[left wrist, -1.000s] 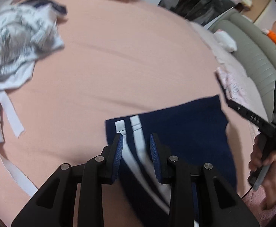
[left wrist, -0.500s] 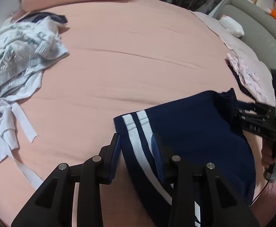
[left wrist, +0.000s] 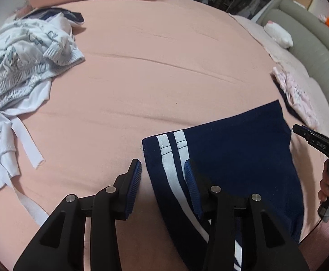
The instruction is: Fold clothes
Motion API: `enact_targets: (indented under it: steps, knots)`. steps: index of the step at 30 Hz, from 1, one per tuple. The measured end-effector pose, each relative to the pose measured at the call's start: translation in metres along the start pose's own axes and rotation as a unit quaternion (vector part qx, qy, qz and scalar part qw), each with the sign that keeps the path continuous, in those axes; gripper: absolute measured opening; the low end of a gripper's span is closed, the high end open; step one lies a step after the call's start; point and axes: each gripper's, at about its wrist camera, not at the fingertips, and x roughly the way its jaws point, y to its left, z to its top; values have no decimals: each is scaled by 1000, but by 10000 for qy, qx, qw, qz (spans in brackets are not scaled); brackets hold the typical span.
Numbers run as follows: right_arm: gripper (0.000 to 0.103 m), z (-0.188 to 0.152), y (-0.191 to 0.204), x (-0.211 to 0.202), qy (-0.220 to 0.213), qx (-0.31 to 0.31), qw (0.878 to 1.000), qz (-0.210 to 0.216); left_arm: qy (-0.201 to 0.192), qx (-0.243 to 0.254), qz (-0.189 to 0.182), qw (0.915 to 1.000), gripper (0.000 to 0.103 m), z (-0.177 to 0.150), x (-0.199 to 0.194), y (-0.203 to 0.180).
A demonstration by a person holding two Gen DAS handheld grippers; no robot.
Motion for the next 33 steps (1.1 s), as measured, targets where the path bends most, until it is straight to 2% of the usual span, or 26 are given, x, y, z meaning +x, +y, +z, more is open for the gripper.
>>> enact_targets:
  steps: [2, 4, 5, 8, 9, 10, 12, 13, 15, 16, 17, 20, 22, 24, 26, 28, 29, 32, 33]
  knots:
    - [41, 7, 12, -9, -120, -200, 9989, 411, -35, 6, -11, 10000, 43, 0, 0, -2]
    - [45, 10, 25, -10, 17, -447, 9944, 954, -83, 63, -20, 9999, 43, -1, -2, -6]
    - [48, 10, 23, -6, 106, -569, 9931, 1022, -104, 86, -41, 9999, 43, 0, -2, -8]
    - [46, 12, 43, 17, 531, -871, 9895, 1021, -154, 143, -81, 9997, 43, 2, -2, -14]
    - [36, 10, 47, 23, 659, -913, 9880, 1059, -169, 147, -90, 9997, 43, 2, -6, -9]
    - [34, 8, 51, 28, 746, -946, 9868, 1082, -185, 143, -115, 9997, 43, 2, -6, -9]
    - [22, 6, 49, 24, 606, -925, 9887, 1011, -176, 138, -33, 9997, 43, 2, -7, -3]
    - [21, 5, 46, 21, 562, -861, 9904, 926, -159, 138, 51, 9998, 43, 2, -8, 1]
    - [15, 0, 35, 18, 475, -648, 9955, 511, -145, 45, 79, 9999, 43, 1, -7, 6]
    - [15, -1, 27, 17, 433, -499, 9973, 331, -147, -42, 22, 9999, 43, 0, -6, 7]
    - [18, -1, 20, 16, 427, -348, 9979, 337, -159, -168, -131, 9996, 43, 1, -7, 11]
    - [24, -2, 9, 13, 390, -44, 9972, 633, -179, -357, -422, 9983, 43, 1, -8, 16]
    - [27, -3, 9, 4, 142, -7, 9971, 748, -184, -426, -557, 9974, 43, 1, -8, 18]
    - [34, 2, 7, -5, -161, 81, 9967, 790, -150, -396, -523, 9977, 43, 2, -4, 15]
    - [34, 8, 6, -9, -349, 194, 9974, 594, -104, -281, -328, 9990, 43, 3, 0, 10]
    - [34, 17, 8, 0, -146, 183, 9988, 428, -45, -115, -69, 9999, 43, 3, 3, 3]
    - [34, 16, 11, 6, 18, 85, 9988, 481, -36, -54, 27, 10000, 43, 3, 3, 1]
    - [34, 14, 19, 25, 458, -202, 9967, 645, -45, -80, 146, 9999, 43, 2, 1, 1]
    - [34, 13, 22, 20, 347, -259, 9964, 733, -77, -191, 73, 9998, 43, 3, 0, 4]
